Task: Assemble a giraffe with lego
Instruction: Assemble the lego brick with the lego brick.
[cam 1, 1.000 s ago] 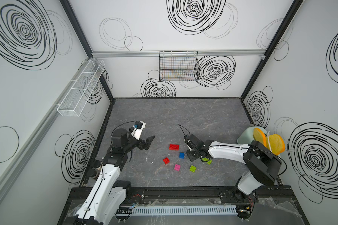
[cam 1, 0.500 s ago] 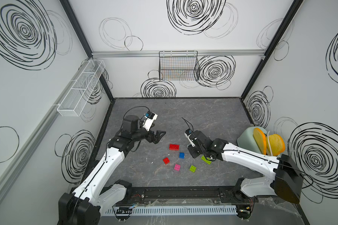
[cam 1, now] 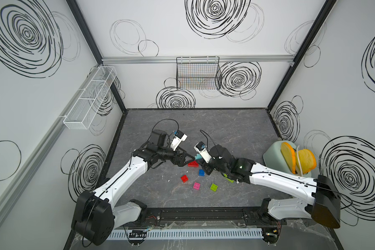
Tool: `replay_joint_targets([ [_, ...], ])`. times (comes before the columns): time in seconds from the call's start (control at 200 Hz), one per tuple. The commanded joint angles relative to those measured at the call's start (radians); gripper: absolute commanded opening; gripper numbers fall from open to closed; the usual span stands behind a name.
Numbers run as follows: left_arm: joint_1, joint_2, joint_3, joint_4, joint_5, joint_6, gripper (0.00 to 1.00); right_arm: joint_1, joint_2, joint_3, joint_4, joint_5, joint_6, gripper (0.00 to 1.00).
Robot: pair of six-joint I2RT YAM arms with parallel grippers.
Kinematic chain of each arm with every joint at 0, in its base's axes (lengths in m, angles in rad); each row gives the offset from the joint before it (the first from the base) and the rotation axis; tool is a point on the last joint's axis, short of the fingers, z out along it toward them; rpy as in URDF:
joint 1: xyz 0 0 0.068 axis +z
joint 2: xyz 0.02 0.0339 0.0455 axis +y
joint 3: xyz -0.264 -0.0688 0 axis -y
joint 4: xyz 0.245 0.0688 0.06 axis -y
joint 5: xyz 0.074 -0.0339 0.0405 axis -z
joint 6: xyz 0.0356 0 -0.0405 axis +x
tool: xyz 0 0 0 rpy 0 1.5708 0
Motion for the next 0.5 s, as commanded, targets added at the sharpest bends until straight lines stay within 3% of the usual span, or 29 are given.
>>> replay_joint_targets([
  [0.0,-0.025,0.027,0.007,0.027,0.065,-0.015,0.92,0.041,-0.031,-0.026,0.114,0.025,-0.1,0.02],
  [0.13,-0.038,0.038,0.004,0.047,0.078,-0.041,0.84,0.051,-0.021,-0.018,0.123,0.031,-0.115,0.02],
  [0.26,-0.042,0.051,0.002,0.064,0.1,-0.065,0.7,0.075,-0.018,-0.02,0.137,0.045,-0.143,0.02],
  [0.49,-0.047,0.041,-0.003,0.061,0.115,-0.08,0.24,0.083,-0.013,-0.016,0.15,0.066,-0.15,0.03],
])
